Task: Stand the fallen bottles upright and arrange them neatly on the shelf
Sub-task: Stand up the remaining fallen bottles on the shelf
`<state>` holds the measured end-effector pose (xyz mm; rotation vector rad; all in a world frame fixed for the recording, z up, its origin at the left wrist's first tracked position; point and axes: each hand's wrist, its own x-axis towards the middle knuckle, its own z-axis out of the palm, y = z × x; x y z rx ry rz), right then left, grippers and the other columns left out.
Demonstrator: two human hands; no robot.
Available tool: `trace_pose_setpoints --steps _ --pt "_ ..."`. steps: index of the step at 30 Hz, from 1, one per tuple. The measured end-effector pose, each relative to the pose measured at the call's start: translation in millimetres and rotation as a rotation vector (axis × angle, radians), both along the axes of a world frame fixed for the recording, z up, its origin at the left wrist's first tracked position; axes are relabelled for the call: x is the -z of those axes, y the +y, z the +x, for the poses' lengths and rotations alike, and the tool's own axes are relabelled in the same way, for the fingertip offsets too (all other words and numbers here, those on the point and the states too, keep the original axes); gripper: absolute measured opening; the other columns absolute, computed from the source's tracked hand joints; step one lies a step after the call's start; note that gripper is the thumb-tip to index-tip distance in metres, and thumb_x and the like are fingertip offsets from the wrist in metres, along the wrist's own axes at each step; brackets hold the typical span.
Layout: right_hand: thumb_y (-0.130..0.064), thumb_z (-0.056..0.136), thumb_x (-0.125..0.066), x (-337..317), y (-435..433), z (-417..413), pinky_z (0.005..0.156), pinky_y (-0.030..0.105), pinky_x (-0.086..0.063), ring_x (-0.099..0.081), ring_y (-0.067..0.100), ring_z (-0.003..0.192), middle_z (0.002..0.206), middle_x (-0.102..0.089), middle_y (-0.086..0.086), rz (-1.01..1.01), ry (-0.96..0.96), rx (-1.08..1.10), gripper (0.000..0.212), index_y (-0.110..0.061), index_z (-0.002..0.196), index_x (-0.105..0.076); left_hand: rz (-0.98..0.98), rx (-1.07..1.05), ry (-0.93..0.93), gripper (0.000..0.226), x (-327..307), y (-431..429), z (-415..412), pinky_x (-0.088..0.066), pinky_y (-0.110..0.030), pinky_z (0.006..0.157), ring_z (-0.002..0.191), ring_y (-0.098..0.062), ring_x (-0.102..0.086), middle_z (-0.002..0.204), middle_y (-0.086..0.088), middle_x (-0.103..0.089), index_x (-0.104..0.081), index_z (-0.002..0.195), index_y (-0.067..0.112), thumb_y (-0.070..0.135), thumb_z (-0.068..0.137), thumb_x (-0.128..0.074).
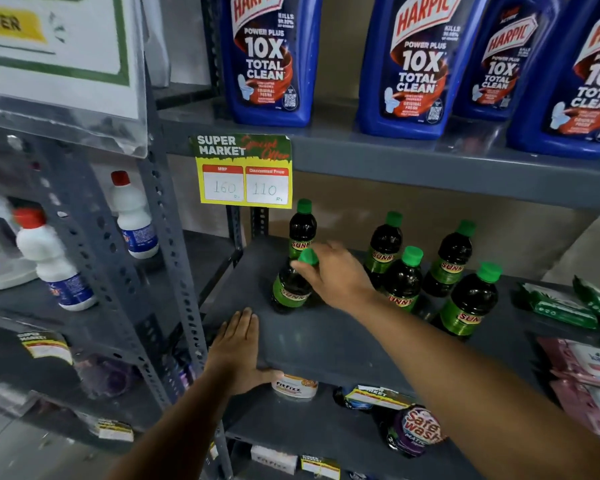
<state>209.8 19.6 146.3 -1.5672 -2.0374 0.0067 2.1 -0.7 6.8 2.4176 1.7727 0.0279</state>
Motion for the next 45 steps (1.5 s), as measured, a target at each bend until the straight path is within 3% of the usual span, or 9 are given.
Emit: trace_pose_setpoints --steps 7,11,20,26,31,36,40,42,45 --pt "-0.046 0.088 -0.061 -2.7 44.6 -29.6 0.081 0.032 -0.047 -0.06 0.025 0.102 0.112 -0.064 0.008 -0.264 0.258 -0.03 0.042 -0.016 0.117 -0.057 0.011 0.005 -0.01 0.129 -1.5 -1.4 -0.4 0.004 -0.044 0.118 0.146 -0.027 0.012 0.16 -0.012 0.014 0.011 0.148 0.007 0.082 0.065 -0.054" --pt "-0.035 0.071 -0.082 11.4 47.5 -24.1 0.096 0.035 -0.046 -0.057 0.017 0.114 0.121 -0.061 -0.003 -0.496 0.409 -0.12 0.069 -0.025 0.13 -0.046 0.025 0.01 -0.026 0.128 0.0 -0.2 -1.2 0.001 -0.045 0.119 0.146 -0.027 0.01 0.16 -0.012 0.011 0.008 0.149 0.006 0.081 0.065 -0.055" --pt "-0.038 0.068 -0.083 19.7 42.5 -21.0 0.092 0.027 -0.045 -0.058 0.015 0.109 0.118 -0.063 -0.002 -0.451 0.32 -0.056 0.063 -0.025 0.122 -0.054 0.016 0.037 -0.034 0.127 0.4 -0.2 -2.2 0.001 -0.045 0.12 0.146 -0.027 0.012 0.16 -0.012 0.012 0.009 0.149 0.007 0.08 0.067 -0.054" --pt "-0.034 0.068 -0.083 44.2 20.0 -20.5 0.094 0.026 -0.044 -0.058 0.013 0.113 0.113 -0.061 -0.01 -0.442 0.469 -0.041 0.062 -0.028 0.121 -0.052 0.024 0.09 -0.047 0.12 2.1 7.2 -15.3 -0.003 -0.041 0.12 0.147 -0.022 0.008 0.161 -0.008 0.009 0.006 0.15 0.011 0.074 0.07 -0.057" --pt "-0.05 0.058 -0.08 51.4 -9.6 -26.6 0.087 0.023 -0.048 -0.063 0.007 0.099 0.107 -0.069 -0.012 -0.407 0.418 -0.019 0.057 -0.038 0.108 -0.055 0.036 0.089 -0.031 0.121 5.1 7.8 -13.5 -0.003 -0.043 0.121 0.147 -0.023 0.008 0.161 -0.008 0.008 0.007 0.149 0.01 0.075 0.07 -0.057" --pt "-0.055 0.054 -0.077 57.6 -29.2 -37.4 0.087 0.024 -0.051 -0.065 0.007 0.098 0.107 -0.071 -0.009 -0.357 0.436 -0.042 0.07 -0.031 0.117 -0.056 0.032 0.089 0.017 0.118 6.1 11.0 -14.0 0.002 -0.041 0.12 0.147 -0.024 0.01 0.161 -0.009 0.01 0.012 0.148 0.008 0.077 0.074 -0.05" --pt "-0.051 0.059 -0.083 64.3 -37.7 -34.4 0.1 0.03 -0.046 -0.057 0.007 0.115 0.128 -0.061 -0.007 -0.397 0.465 -0.096 0.093 -0.029 0.138 -0.04 0.077 0.094 -0.014 0.119 7.8 7.3 -14.5 0.006 -0.037 0.115 0.147 -0.024 0.009 0.161 -0.01 0.007 0.009 0.149 0.009 0.078 0.073 -0.051" --pt "-0.058 0.057 -0.081 69.6 -45.7 -23.0 0.104 0.028 -0.038 -0.05 0.007 0.122 0.133 -0.053 -0.005 -0.266 0.595 -0.054 0.103 -0.026 0.143 -0.033 0.08 0.098 -0.034 0.119 9.0 7.5 -15.5 0.007 -0.037 0.114 0.147 -0.024 0.007 0.161 -0.009 0.004 0.008 0.149 0.009 0.074 0.072 -0.055" --pt "-0.064 0.063 -0.075 78.0 -53.9 8.4 0.097 0.033 -0.037 -0.047 0.022 0.111 0.119 -0.047 0.01 0.348 0.714 0.419 0.086 -0.013 0.124 -0.041 0.082 0.089 -0.051 0.12 10.6 8.5 -17.0 0.004 -0.039 0.116 0.147 -0.024 0.007 0.161 -0.008 0.004 0.008 0.149 0.01 0.074 0.071 -0.058"
